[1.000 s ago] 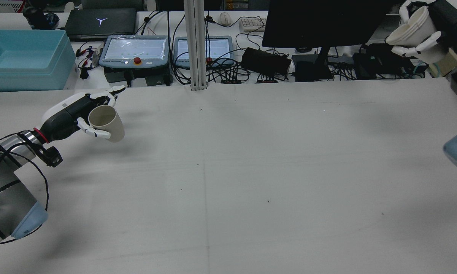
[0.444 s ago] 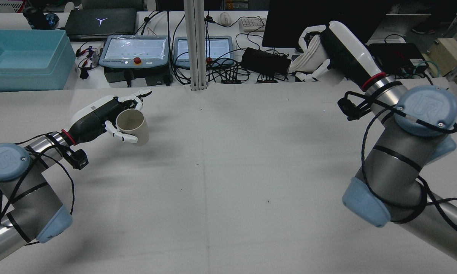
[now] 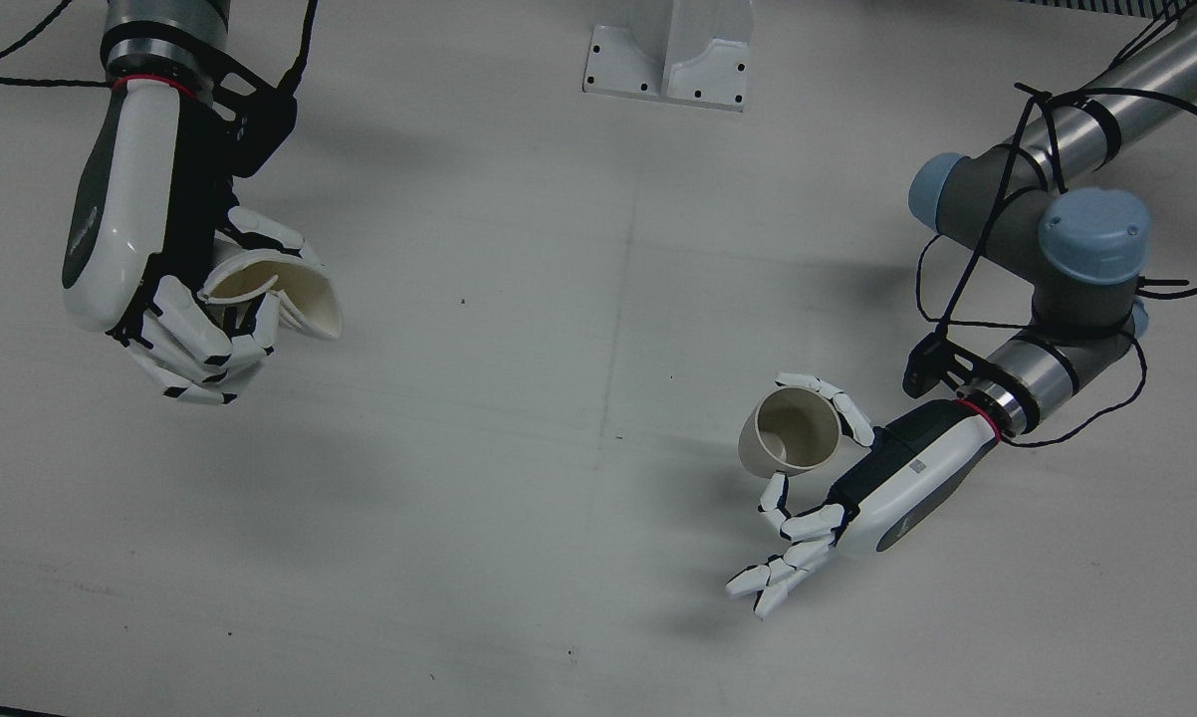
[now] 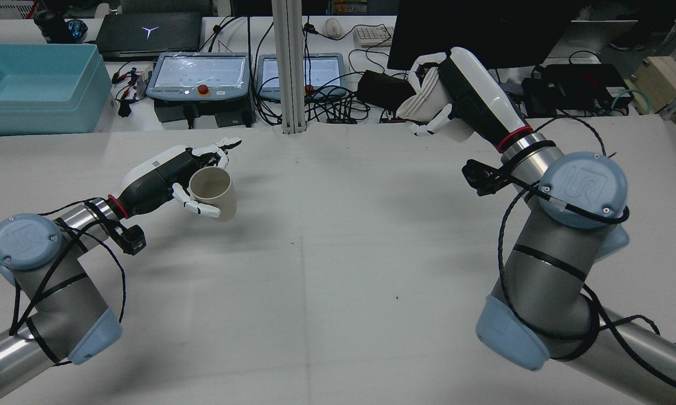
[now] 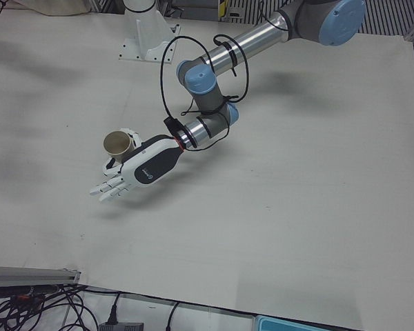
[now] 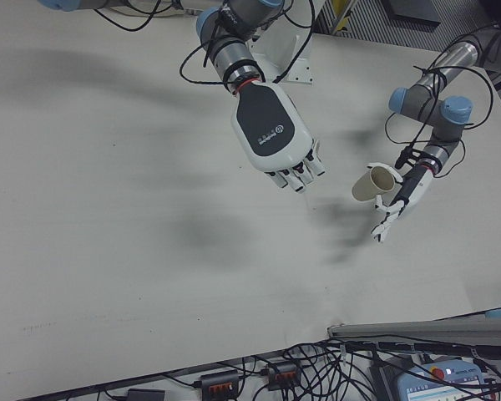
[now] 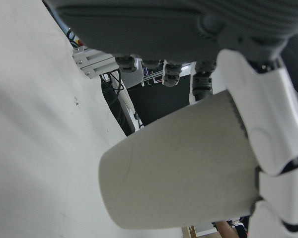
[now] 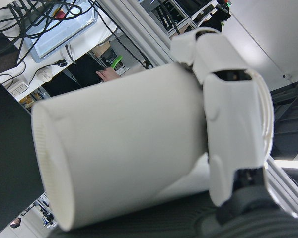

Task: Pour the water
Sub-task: 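Bring the right-hand cup above the cup held by the left hand, then tilt the right-hand cup over the left-hand cup to pour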

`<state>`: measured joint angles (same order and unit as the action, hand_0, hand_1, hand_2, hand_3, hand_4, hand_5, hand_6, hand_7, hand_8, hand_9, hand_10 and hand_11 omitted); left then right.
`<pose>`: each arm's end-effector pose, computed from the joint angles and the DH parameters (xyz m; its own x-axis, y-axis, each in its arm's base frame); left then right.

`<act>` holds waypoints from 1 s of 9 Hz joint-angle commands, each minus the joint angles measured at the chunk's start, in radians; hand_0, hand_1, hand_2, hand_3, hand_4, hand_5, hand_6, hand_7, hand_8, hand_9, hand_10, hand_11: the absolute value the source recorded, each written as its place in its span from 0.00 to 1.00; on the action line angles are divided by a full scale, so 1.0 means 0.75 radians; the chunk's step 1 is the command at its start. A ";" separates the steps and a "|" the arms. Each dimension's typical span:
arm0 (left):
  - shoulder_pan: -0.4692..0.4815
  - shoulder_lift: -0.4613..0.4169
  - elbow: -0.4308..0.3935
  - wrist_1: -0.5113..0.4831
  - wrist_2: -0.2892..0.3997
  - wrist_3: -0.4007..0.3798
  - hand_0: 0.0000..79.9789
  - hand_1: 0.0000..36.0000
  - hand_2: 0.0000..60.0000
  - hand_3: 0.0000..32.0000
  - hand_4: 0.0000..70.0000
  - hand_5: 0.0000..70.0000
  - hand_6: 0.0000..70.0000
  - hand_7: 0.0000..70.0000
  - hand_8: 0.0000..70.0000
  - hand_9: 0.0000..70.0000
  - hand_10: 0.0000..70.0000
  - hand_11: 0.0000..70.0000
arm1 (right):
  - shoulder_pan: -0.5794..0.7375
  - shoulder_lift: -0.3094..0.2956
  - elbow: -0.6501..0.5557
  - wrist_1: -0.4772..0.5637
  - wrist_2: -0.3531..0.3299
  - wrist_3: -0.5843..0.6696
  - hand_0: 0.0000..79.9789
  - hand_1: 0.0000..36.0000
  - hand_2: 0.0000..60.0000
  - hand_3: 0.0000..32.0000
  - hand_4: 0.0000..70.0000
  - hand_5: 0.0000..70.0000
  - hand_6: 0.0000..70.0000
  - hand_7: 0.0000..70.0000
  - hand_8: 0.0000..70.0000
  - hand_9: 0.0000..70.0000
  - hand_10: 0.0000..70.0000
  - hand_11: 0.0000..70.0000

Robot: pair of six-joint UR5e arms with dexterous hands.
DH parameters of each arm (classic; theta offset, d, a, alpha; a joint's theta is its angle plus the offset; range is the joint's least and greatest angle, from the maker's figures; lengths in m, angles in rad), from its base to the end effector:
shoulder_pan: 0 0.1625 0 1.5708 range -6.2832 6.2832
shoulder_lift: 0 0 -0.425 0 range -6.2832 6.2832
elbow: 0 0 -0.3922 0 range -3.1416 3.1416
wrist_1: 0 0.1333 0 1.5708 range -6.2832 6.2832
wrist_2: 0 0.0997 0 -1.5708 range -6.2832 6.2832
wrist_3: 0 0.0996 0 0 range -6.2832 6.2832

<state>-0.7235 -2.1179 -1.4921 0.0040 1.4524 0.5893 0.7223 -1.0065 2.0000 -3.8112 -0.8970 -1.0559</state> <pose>0.4317 -0.5749 0.3932 -0.7989 -0.3958 -0.4529 0.1303 0.6213 -0.7727 -0.2811 -0.5082 0.2627 -0.6808 -0.0870 0.7273 -0.7183 0.2736 -0.6397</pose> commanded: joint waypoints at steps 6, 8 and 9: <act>0.147 -0.115 0.003 0.064 -0.071 0.049 0.67 1.00 1.00 0.00 0.57 1.00 0.07 0.16 0.00 0.01 0.04 0.08 | -0.202 0.258 -0.306 0.009 0.155 -0.175 1.00 1.00 1.00 0.00 0.79 1.00 0.96 1.00 0.59 0.77 0.82 1.00; 0.145 -0.105 0.001 0.064 -0.071 0.037 0.67 1.00 1.00 0.00 0.58 1.00 0.07 0.16 0.00 0.01 0.04 0.08 | -0.192 0.244 -0.252 0.007 0.153 -0.171 1.00 1.00 1.00 0.00 0.75 1.00 0.95 1.00 0.59 0.76 0.83 1.00; 0.130 -0.099 0.001 0.064 -0.071 0.022 0.66 1.00 1.00 0.00 0.57 1.00 0.07 0.16 0.00 0.01 0.04 0.08 | -0.158 0.169 -0.138 0.007 0.153 -0.161 1.00 1.00 1.00 0.00 0.73 1.00 0.94 1.00 0.59 0.76 0.83 1.00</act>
<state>-0.6153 -2.2011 -1.4902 0.0518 1.3998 0.6222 0.5771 -0.8242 1.7919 -3.8052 -0.7828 -1.1814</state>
